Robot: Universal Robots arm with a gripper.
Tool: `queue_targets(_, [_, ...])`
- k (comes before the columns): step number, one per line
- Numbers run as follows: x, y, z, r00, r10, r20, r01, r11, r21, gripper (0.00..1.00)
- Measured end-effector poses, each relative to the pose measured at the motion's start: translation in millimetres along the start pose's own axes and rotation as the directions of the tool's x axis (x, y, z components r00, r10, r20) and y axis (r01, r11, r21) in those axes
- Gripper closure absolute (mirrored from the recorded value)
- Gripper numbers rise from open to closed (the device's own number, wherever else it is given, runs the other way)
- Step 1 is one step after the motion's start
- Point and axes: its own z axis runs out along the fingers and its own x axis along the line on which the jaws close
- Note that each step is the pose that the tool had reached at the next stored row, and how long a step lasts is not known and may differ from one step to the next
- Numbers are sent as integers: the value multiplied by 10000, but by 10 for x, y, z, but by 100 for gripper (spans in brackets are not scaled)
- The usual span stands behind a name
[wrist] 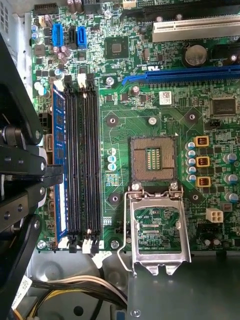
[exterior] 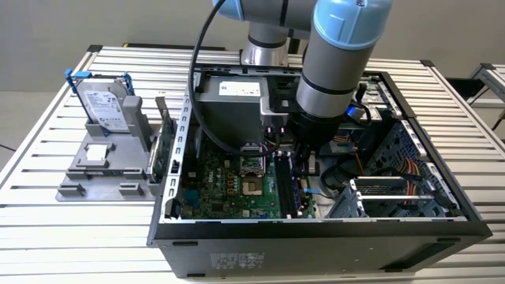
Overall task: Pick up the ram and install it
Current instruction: 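Press down the ram until it locks into place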
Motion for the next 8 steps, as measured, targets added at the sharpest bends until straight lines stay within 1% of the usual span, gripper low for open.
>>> queue_targets(1, [-3,-1,-19,10000,0,29,0,10000,5,100])
queue_targets(3, [4,0,-83,10000,-1,-8,1,10000,-2,100])
queue_targets(8, [6,-2,-216,10000,-1,-7,1,10000,-1,100])
